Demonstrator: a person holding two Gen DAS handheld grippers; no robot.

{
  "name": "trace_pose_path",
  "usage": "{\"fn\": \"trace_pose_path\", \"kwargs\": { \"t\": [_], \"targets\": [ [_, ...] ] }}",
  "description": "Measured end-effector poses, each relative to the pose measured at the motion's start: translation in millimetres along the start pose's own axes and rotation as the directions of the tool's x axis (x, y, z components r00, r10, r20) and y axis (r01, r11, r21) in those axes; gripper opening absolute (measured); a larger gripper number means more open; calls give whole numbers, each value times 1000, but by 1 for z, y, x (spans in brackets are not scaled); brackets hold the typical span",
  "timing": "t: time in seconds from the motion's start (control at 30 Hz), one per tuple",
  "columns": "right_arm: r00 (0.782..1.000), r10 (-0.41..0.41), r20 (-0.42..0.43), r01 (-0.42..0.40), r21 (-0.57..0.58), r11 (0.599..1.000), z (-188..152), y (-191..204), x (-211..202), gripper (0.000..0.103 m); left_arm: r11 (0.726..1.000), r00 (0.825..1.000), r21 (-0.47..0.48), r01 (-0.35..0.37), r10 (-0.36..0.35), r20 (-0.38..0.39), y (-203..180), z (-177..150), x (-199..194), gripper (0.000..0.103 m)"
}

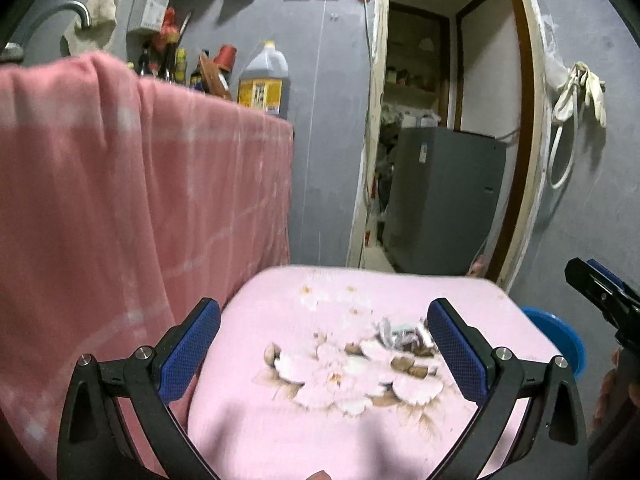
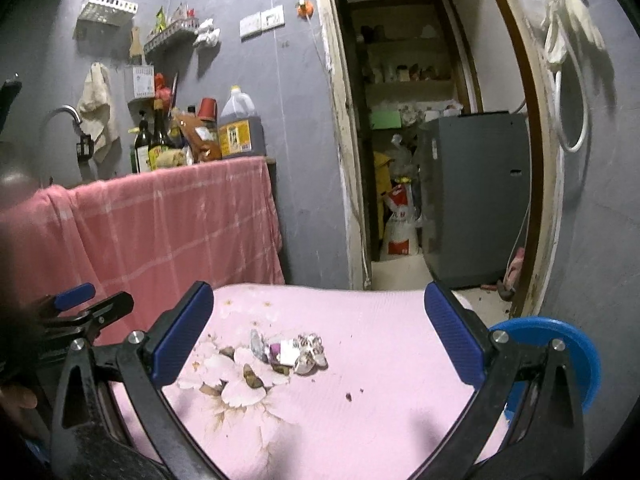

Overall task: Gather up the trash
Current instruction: 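Move both tools back above the remaining trash on the stool, then grasp the brown scrap with the left tool while the right tool grasps the red-white foil wrapper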

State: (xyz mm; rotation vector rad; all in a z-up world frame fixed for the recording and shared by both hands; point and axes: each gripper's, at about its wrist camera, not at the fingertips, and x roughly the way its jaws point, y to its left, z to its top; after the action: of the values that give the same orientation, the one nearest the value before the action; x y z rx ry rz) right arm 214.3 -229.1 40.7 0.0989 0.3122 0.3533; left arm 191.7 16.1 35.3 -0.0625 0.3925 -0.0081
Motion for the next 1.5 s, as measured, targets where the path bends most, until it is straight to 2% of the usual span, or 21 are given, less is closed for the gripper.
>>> {"fn": "trace_pose_path", "kwargs": {
  "t": [0.3, 0.6, 0.7, 0.77, 0.9, 0.97, 1.07, 1.17, 1.3, 1.5],
  "targets": [
    [993, 11, -115, -10, 13, 1000, -24, -10, 29, 103, 998, 995, 56, 17, -12, -99, -4, -17, 23, 102],
    [971, 38, -235, -40, -1, 999, -40, -17, 58, 102, 997, 974, 17, 77, -72, -216, -5, -25, 54, 101],
    [964, 50, -262, -50, 5, 999, -42, -21, 66, 97, 995, 966, 7, 103, -98, -241, -8, -26, 60, 97],
    [957, 61, -284, -59, 13, 998, -43, -23, 72, 86, 992, 959, 8, 125, -119, -257, -11, -26, 63, 92],
    [949, 66, -310, -67, 7, 998, -44, -28, 82, 76, 984, 939, 15, 175, -163, -304, -20, -27, 73, 85],
    [945, 68, -320, -71, 2, 998, -44, -28, 86, 70, 980, 928, 22, 198, -180, -326, -25, -28, 79, 73],
    [938, 82, -338, -85, 8, 996, -43, -29, 95, 63, 974, 909, 19, 224, -202, -365, -33, -27, 88, 62],
    [929, 94, -359, -99, 5, 995, -43, -28, 104, 58, 969, 885, -7, 247, -229, -405, -38, -28, 99, 52],
    [923, 98, -373, -104, 6, 995, -43, -30, 112, 54, 956, 851, -85, 282, -290, -437, -39, -29, 112, 43],
    [915, 116, -387, -110, 38, 993, -45, -36, 117, 52, 954, 828, -90, 285, -293, -479, -46, -28, 124, 27]
  ]
}}
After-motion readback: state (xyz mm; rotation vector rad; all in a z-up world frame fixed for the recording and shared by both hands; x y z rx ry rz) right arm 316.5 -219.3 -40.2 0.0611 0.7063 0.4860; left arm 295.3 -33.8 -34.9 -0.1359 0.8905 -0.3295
